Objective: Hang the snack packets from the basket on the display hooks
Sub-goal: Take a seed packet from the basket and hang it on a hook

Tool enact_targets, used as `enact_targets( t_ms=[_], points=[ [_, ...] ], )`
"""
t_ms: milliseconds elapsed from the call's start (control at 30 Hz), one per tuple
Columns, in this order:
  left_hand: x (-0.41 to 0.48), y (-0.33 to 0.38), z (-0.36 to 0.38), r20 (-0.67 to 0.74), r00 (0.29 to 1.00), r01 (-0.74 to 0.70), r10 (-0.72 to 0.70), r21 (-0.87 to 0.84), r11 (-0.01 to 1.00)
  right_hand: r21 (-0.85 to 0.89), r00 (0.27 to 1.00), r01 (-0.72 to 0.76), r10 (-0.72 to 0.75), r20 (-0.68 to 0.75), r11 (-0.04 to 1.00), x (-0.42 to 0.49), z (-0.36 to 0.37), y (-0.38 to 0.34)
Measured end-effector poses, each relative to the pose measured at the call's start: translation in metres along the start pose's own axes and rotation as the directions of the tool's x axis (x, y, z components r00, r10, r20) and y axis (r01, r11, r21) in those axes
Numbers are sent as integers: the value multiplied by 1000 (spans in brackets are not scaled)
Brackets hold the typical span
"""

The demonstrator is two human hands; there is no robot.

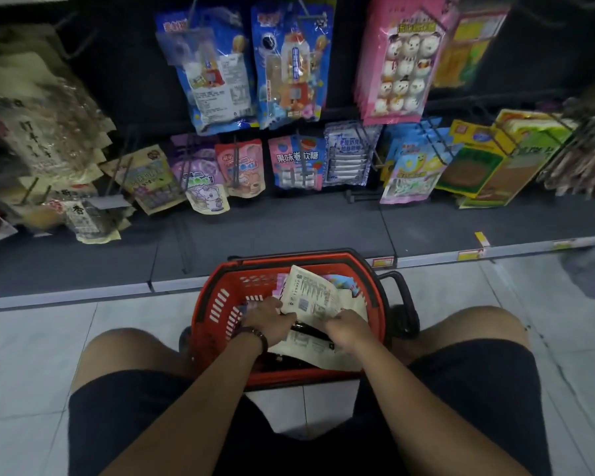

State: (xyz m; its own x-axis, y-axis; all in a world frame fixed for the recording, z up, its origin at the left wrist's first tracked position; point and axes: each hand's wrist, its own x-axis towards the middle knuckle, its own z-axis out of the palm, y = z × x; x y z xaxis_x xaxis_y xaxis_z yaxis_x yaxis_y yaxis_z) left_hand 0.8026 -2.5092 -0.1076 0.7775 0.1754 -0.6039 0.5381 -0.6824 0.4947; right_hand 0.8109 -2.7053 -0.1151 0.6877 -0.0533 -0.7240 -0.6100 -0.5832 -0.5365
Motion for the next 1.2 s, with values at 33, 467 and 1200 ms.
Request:
enact_targets(
  t_ms=[33,467,1200],
  points=[
    [7,2,2,6,1000,26,-26,5,1000,113,999,-37,41,-33,993,4,3,5],
    [64,38,28,19,964,266,-266,-10,964,750,905,-410,336,262,519,34,19,30],
    [-81,23,17,52,998,40,19,-915,401,924,982,45,-186,29,381,-27,-14,-41]
  ],
)
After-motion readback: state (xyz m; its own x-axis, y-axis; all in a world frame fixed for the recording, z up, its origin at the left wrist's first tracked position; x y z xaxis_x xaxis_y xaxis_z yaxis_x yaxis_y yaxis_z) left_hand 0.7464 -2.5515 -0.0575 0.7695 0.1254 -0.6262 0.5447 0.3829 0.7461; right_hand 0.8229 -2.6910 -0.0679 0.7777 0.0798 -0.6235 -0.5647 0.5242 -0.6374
